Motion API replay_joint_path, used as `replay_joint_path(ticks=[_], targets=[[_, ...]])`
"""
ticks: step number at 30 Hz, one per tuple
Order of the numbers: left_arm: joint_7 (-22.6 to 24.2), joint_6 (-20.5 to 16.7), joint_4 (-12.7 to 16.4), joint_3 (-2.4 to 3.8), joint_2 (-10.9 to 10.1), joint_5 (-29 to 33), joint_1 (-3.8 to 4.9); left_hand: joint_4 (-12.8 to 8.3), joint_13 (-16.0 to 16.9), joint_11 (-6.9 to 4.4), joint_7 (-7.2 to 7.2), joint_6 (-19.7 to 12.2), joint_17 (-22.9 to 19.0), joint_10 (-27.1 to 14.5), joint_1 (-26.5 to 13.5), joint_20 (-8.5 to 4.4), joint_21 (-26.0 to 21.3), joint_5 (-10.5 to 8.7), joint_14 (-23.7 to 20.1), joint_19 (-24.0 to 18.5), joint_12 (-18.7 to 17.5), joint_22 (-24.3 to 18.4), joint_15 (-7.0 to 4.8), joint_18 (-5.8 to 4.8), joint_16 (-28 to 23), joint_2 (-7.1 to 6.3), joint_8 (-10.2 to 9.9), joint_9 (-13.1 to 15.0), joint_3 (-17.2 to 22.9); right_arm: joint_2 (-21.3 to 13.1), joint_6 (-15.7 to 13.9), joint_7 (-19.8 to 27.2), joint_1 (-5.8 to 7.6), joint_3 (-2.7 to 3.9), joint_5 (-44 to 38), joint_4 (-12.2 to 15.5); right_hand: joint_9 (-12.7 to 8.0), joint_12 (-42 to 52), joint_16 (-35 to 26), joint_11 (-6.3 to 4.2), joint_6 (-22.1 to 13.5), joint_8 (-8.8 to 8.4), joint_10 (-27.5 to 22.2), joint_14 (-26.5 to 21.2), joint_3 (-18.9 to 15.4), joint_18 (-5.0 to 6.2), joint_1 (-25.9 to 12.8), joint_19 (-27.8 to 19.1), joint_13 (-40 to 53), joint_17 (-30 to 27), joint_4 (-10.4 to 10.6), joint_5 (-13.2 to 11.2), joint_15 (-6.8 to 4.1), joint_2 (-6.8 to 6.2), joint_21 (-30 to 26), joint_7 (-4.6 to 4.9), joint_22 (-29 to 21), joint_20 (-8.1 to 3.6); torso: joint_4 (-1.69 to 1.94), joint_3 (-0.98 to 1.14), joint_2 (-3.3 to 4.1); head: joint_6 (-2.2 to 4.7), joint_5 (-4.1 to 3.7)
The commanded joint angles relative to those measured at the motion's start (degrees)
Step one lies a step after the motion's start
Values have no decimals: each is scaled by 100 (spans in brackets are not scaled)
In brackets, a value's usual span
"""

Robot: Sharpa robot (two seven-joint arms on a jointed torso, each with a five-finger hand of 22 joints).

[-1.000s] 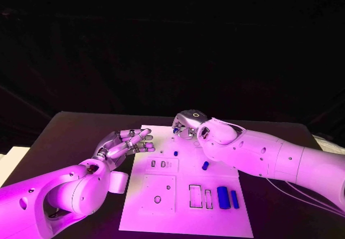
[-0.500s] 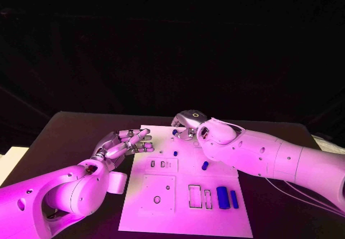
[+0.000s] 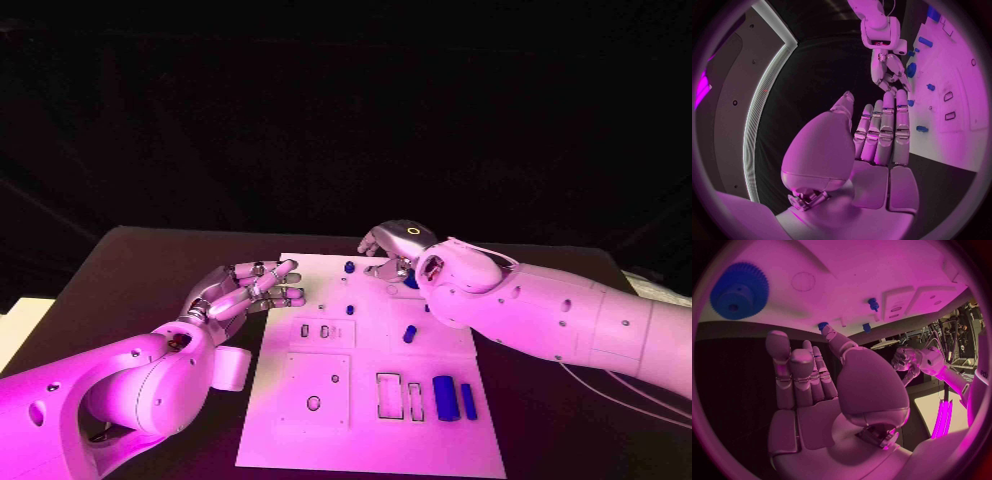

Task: Assemble the parts on the task board

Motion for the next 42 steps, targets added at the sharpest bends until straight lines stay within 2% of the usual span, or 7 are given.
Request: replay_joint_path(ticks=[1,4,8,11,15,23,42], targets=[[17,128,10,5,-7,-4,9,-38,-4,19,38,-7,5,13,-1,21,-1,-37,-28,10,-23,-8,14,57,-29,42,-21,-3,5,-290,-170,-63,17,37,514,344,5,94,215,-54,64,19,266,144,0,-51,-57,134,26,257,75,66,-44,-10,216,-9,299,-7,-67,20,-15,27,5],[13,137,2,5,-9,-2,10,-38,-4,19,38,-7,5,13,-1,21,-1,-37,-28,10,-23,-8,14,57,-29,42,-21,-3,5,-654,-34,-169,41,72,973,643,0,344,602,-157,107,9,846,237,-99,-129,-212,352,147,731,205,370,-139,-116,579,-31,802,-57,-102,40,-28,38,-11],[8,154,-15,4,4,5,9,-42,-3,18,35,-5,7,15,1,21,-2,-37,-30,9,-24,-9,14,57,-32,43,-22,-3,6,-971,277,-362,70,92,1411,756,-12,847,1084,-327,41,-2,1513,306,-458,-231,-428,596,550,1314,423,861,-295,-329,1029,-164,1417,-220,-146,66,-46,52,-9],[4,168,-26,4,15,8,9,-42,-3,18,35,-5,7,15,1,21,-2,-37,-30,9,-24,-9,14,57,-32,43,-22,-3,6,-1083,493,-483,80,98,1594,688,-8,1426,1373,-387,-21,16,1534,315,-840,-307,-416,722,1199,1646,601,1132,-334,-386,1334,-218,1842,-277,-172,88,-48,64,-9],[-4,182,-43,4,29,10,9,-42,-3,18,35,-5,7,15,1,21,-2,-37,-30,9,-24,-9,14,57,-32,43,-22,-3,6,-1090,675,-565,84,100,1689,557,-1,2188,1604,-349,-61,45,1181,311,-1183,-328,-298,754,2144,1915,818,1173,-305,-274,1524,-221,2100,-289,-188,112,-48,62,-22],[-11,201,-66,3,52,11,8,-48,-2,15,30,-1,12,20,4,22,-3,-36,-32,8,-26,-10,14,57,-38,47,-23,-2,8,-935,872,-618,73,99,1662,303,3,3055,1778,-350,-73,90,838,311,-1460,-359,-64,751,3328,2119,1015,1188,-301,-152,1657,-184,2274,-245,-167,92,-43,43,-55],[-24,215,-83,3,62,12,8,-48,-2,15,30,-1,12,20,4,22,-3,-36,-32,8,-26,-10,14,57,-38,47,-23,-2,8,-661,1092,-653,-26,92,1126,32,13,3583,1930,-365,3,157,884,339,-1498,-376,139,768,4015,2339,1021,1237,-308,-92,1739,-200,2394,-243,-162,81,-50,-20,-38]])
